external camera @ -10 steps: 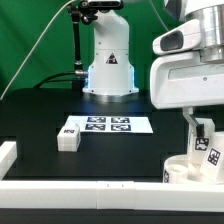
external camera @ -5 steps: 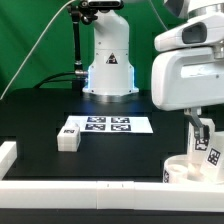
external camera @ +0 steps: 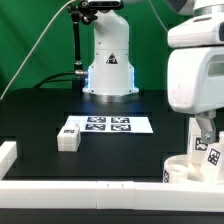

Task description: Assemble stool

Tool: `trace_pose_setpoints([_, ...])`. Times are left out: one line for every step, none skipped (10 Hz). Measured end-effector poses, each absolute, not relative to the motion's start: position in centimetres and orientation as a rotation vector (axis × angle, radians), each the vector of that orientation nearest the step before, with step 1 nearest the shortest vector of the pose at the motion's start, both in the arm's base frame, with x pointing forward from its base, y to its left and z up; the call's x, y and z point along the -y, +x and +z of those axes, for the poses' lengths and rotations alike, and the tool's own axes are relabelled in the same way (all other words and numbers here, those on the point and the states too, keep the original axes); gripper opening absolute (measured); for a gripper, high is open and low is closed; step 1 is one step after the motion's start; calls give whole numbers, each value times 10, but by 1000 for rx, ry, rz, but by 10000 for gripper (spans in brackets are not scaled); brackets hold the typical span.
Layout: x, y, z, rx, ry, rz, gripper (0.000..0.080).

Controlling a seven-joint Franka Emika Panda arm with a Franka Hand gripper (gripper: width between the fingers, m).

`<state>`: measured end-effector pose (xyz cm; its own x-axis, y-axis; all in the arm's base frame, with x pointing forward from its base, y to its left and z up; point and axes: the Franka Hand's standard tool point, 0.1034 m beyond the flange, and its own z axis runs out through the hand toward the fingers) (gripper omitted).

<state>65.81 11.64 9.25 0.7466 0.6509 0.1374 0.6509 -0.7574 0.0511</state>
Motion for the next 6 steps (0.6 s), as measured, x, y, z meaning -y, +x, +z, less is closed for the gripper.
trace_pose_setpoints([-115, 658, 92, 1178, -2912, -228, 649])
trace_pose_setpoints([-116, 658, 93, 1395, -2839, -223, 649])
trace_pose_setpoints([-116, 658, 94, 1570, -2773, -196, 649])
trace_pose_setpoints([-115, 659, 97, 1718, -2711, -153, 649])
trace_pose_setpoints([-116, 662, 100, 1872, -2637, -143, 649])
trace_pose_setpoints([-118, 662, 101, 1970, -2588, -134, 649])
